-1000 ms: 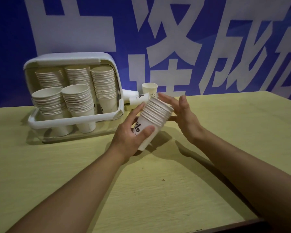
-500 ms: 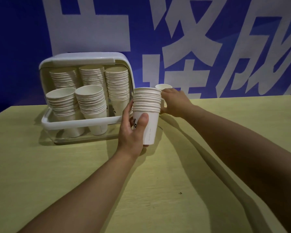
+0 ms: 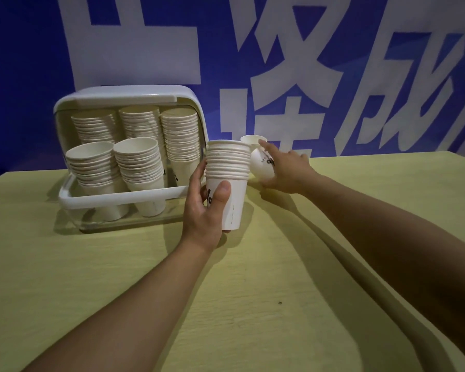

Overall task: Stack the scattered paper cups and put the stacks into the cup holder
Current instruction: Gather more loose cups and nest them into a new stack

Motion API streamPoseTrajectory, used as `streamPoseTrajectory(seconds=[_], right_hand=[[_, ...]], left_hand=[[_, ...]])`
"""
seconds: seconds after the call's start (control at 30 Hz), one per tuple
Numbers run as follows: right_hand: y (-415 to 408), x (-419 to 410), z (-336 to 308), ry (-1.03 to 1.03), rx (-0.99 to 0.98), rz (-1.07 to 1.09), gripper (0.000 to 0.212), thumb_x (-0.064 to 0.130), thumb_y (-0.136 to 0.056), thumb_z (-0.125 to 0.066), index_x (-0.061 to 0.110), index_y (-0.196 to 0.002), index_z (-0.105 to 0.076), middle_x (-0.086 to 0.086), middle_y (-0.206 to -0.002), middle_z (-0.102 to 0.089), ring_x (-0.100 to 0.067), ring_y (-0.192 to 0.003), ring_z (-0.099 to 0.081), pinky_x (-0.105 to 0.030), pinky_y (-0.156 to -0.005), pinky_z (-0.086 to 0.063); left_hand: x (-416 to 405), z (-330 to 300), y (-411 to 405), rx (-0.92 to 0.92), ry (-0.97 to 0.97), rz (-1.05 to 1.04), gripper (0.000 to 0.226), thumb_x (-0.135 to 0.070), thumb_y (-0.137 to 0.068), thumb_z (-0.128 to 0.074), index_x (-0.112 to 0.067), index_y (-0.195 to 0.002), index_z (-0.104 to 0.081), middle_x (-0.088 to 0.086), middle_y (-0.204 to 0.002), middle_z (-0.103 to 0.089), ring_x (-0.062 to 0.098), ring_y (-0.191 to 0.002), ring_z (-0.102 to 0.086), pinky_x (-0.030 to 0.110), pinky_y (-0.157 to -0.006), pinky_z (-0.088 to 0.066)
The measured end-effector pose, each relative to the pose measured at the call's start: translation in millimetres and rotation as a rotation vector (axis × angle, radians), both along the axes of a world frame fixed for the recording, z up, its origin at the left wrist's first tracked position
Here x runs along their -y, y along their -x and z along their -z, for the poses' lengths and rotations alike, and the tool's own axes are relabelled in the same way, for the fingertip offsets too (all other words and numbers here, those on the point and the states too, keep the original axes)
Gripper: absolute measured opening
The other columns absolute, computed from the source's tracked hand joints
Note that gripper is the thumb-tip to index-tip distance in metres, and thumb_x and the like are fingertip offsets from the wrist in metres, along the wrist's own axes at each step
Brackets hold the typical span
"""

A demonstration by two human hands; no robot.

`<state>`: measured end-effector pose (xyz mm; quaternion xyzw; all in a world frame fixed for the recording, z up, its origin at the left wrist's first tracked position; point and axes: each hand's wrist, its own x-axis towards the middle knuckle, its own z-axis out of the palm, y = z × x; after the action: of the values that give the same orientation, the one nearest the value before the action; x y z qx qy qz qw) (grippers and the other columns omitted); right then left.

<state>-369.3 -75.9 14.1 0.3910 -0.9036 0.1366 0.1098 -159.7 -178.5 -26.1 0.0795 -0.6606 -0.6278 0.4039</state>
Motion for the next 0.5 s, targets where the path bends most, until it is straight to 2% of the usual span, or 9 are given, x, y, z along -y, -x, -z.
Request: streamPoseTrajectory(seconds=[0.1,0.2,0.27,0.33,0.43,0.5], right_hand=[[-20,-27,-1,0.386,0.2,-0.007,0.105,0.037,-0.078,-0.084,0.043,-0.153,-0.01,-0.002,-0.141,-0.05,-0.025,-0.115,-0.059,-0.052,-0.102,-0.049],[-46,-51,2,0.74,0.346,-0.056,0.098,0.024,-0.08,-0.084,0.04,-0.151,-0.019,0.002,-0.147,-0.044,-0.016,-0.117,-0.054,-0.037,-0.094,-0.055],[-61,-61,9,0.885,0.371,-0.067,0.085,0.024,-0.081,-0.083,0.037,-0.146,-0.03,0.008,-0.141,-0.047,-0.012,-0.111,-0.056,-0.032,-0.091,-0.058],[-71,-67,10,0.98,0.368,-0.064,0.073,0.029,-0.081,-0.083,0.034,-0.139,-0.037,0.015,-0.13,-0.049,-0.01,-0.108,-0.057,-0.034,-0.09,-0.06],[-78,-73,0,1.142,0.363,-0.061,0.066,0.033,-0.081,-0.082,0.031,-0.133,-0.04,0.019,-0.12,-0.05,-0.012,-0.111,-0.058,-0.035,-0.091,-0.059],[-83,-75,-6,1.232,0.347,-0.116,0.066,0.027,-0.083,-0.081,0.033,-0.132,-0.036,0.014,-0.121,-0.048,-0.011,-0.11,-0.059,-0.029,-0.086,-0.059]], left_hand=[[-2,0,-2,0.019,0.046,0.036,0.08,-0.063,-0.073,-0.063,-0.044,-0.146,-0.039,-0.008,-0.129,-0.064,0.007,-0.11,-0.065,0.027,-0.085,-0.057],[-4,0,-4,0.029,0.117,0.071,0.081,-0.06,-0.075,-0.065,-0.039,-0.149,-0.041,-0.008,-0.13,-0.065,0.007,-0.115,-0.064,0.026,-0.09,-0.054],[-6,1,-7,0.047,0.157,0.1,0.083,-0.061,-0.074,-0.065,-0.038,-0.15,-0.041,-0.009,-0.133,-0.063,0.005,-0.116,-0.062,0.025,-0.089,-0.055],[-9,0,-10,0.079,0.191,0.131,0.086,-0.063,-0.073,-0.065,-0.041,-0.151,-0.038,-0.014,-0.137,-0.06,0.0,-0.117,-0.06,0.02,-0.086,-0.054],[-13,-1,-13,0.105,0.22,0.17,0.082,-0.063,-0.072,-0.066,-0.047,-0.148,-0.04,-0.028,-0.132,-0.059,-0.004,-0.119,-0.058,0.013,-0.084,-0.052],[-15,-3,-15,0.119,0.255,0.178,0.077,-0.062,-0.073,-0.066,-0.051,-0.145,-0.041,-0.033,-0.129,-0.059,-0.004,-0.118,-0.058,0.01,-0.084,-0.051]])
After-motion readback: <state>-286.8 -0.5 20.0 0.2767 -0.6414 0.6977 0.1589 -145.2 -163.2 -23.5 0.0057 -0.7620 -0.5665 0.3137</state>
